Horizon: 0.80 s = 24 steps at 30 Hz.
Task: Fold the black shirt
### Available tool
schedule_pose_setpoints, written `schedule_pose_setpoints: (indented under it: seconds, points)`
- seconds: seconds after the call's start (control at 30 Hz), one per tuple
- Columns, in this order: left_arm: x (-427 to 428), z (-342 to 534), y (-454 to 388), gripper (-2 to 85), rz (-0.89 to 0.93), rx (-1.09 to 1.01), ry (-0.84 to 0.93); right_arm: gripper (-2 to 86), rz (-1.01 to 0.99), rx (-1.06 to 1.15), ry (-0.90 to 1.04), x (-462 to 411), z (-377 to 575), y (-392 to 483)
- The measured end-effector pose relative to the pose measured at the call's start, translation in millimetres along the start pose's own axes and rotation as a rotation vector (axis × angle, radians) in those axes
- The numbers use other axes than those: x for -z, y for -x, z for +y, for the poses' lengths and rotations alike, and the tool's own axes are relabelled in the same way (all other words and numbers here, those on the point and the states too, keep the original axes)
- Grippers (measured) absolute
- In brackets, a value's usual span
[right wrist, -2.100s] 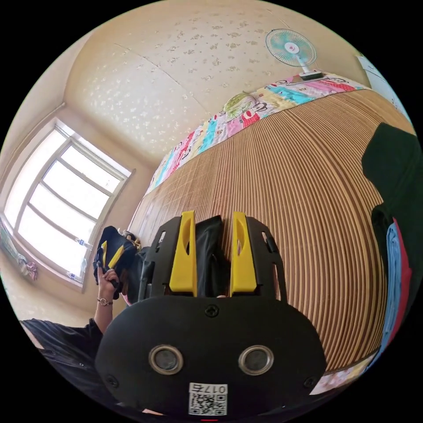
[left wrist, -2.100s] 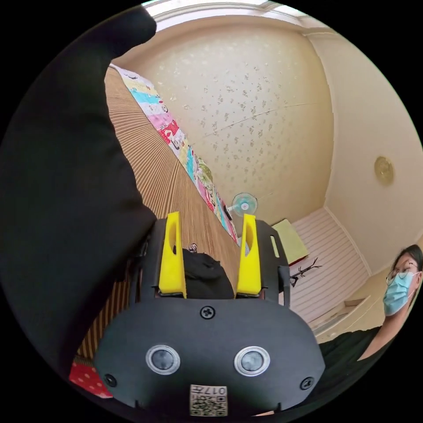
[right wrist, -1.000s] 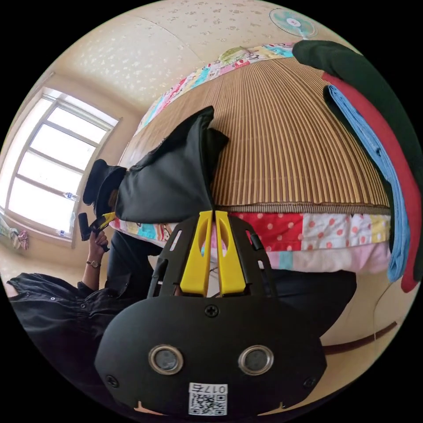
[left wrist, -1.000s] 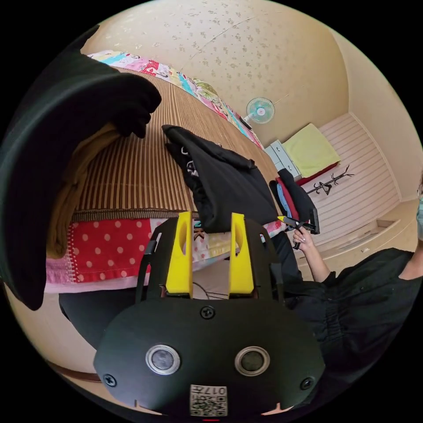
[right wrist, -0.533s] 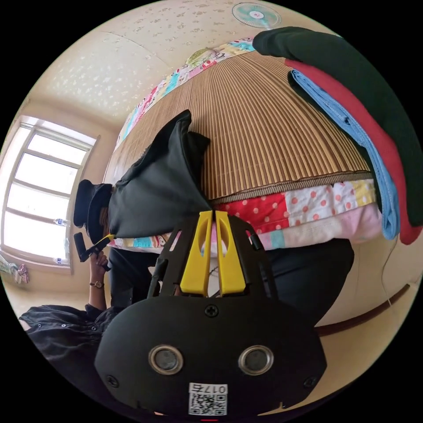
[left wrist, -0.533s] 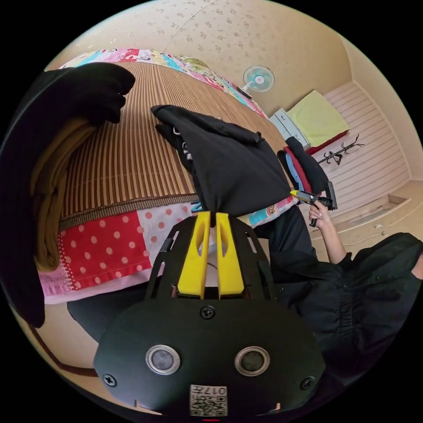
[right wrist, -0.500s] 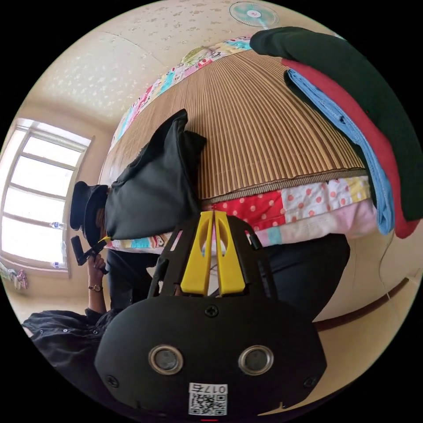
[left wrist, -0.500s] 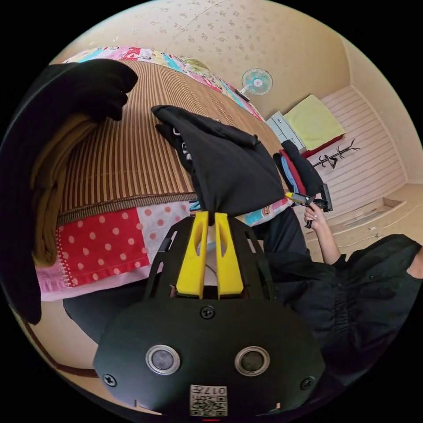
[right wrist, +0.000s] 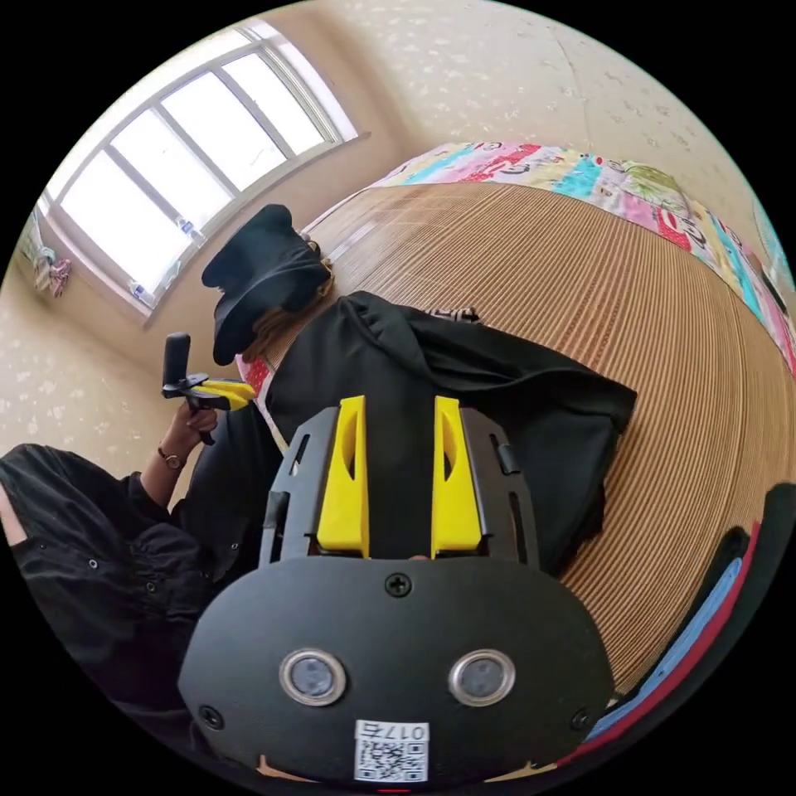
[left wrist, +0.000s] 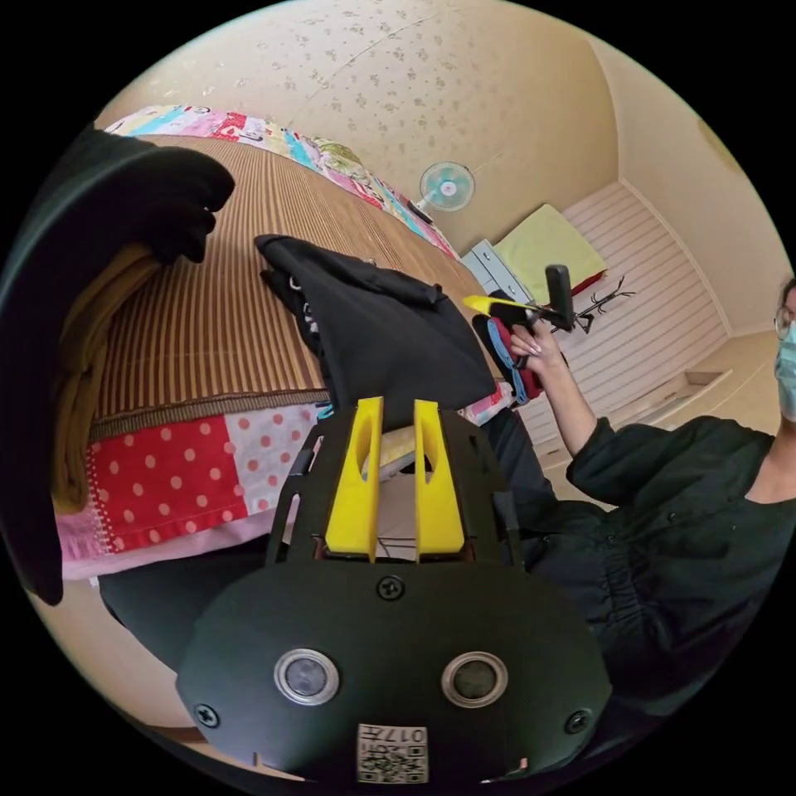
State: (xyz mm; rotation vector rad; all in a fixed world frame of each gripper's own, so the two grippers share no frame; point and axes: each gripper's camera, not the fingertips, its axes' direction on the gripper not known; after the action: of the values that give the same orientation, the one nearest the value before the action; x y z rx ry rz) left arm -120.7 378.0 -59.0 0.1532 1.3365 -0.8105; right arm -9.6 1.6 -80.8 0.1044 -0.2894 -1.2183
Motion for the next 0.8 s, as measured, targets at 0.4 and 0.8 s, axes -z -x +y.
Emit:
schedule_pose_setpoints:
  seconds: [0.4, 0.8]
  points:
    - [-30, 12, -16, 6.7, 0.096, -0.15, 0.196, 2.0, 0.259, 0.028, 0.167, -55, -104, 42]
    - [-35, 34, 55, 14.7, 0.178, 0.326, 0.017, 7.7, 0.367, -0.271, -0.026, -26, -53, 31]
